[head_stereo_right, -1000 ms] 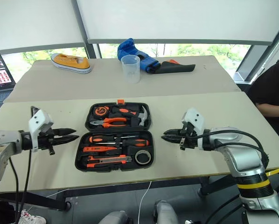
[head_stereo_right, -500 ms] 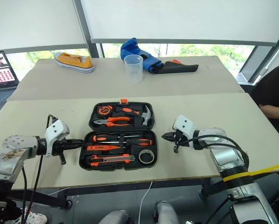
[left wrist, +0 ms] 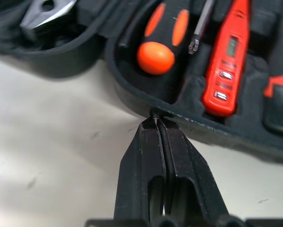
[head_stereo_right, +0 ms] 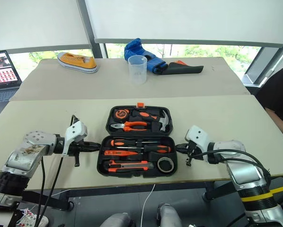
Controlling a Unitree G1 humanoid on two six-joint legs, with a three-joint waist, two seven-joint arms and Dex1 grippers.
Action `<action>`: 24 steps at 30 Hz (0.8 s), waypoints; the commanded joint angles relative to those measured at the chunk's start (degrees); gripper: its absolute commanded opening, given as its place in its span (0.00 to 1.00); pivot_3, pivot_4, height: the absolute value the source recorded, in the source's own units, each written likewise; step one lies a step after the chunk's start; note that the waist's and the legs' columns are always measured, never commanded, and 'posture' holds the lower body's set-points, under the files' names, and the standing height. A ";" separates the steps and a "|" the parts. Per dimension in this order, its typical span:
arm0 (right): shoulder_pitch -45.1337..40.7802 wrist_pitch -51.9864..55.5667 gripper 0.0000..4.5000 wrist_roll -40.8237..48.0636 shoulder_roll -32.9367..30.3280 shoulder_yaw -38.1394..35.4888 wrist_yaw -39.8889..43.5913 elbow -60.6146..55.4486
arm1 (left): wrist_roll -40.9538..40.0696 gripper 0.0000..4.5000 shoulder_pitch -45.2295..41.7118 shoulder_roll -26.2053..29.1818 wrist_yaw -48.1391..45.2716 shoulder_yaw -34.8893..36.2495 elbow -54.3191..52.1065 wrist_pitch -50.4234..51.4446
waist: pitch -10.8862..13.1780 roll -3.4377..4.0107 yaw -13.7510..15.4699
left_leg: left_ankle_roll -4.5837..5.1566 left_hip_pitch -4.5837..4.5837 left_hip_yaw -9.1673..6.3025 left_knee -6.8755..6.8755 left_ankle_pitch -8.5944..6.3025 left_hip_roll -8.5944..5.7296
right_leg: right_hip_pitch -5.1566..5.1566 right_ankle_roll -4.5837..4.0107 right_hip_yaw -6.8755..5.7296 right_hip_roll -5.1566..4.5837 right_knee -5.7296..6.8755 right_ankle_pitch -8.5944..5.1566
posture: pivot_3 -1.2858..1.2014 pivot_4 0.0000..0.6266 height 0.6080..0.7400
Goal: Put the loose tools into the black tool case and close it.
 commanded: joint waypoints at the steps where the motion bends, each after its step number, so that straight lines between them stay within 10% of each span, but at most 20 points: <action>1: 0.29 -1.45 0.00 2.07 0.13 -0.68 0.79 -3.75 | -2.07 0.02 -1.47 -2.32 -1.30 -1.80 -4.77 -0.28 | 0.00 0.00 0.02 | 0.00 0.00 0.00 0.00 0.00 0.00 | 0.00 0.00 0.00 0.01 0.00 0.00 | 0.52 0.24 0.88; 5: 1.66 1.38 0.00 3.66 -1.69 -2.28 2.04 -5.72 | -0.36 0.02 -1.51 0.26 -0.10 0.07 -2.16 0.28 | 0.00 0.00 0.00 | 0.00 0.00 0.00 0.00 0.00 0.02 | 0.00 0.00 0.00 0.01 0.00 0.00 | 0.52 0.24 0.88; 8: 0.49 4.72 0.18 5.93 -2.56 -4.59 1.92 -5.48 | -0.81 0.19 -1.92 3.36 0.04 2.75 0.88 2.58 | 0.00 0.00 -0.43 | 0.00 0.00 0.00 0.00 0.00 0.04 | -0.01 0.00 0.01 0.02 0.00 0.00 | 0.52 0.24 0.88; 18: -20.90 21.97 0.94 11.51 6.88 -6.42 -7.94 11.77 | -9.49 0.98 -22.84 -5.24 11.50 10.32 20.00 31.67 | 0.00 -0.03 -1.35 | -0.02 0.16 0.04 0.03 0.03 0.09 | 0.10 -0.01 0.09 0.04 0.10 0.06 | 0.52 0.24 0.88; 24: -31.05 24.82 0.99 8.56 12.11 -3.66 -13.13 26.38 | -7.02 1.00 -31.29 -11.22 16.48 8.77 31.90 32.26 | 0.00 -0.02 -1.76 | -0.01 -0.11 0.02 0.06 0.03 -0.03 | -0.13 0.08 0.04 0.03 0.12 0.17 | 0.52 0.24 0.88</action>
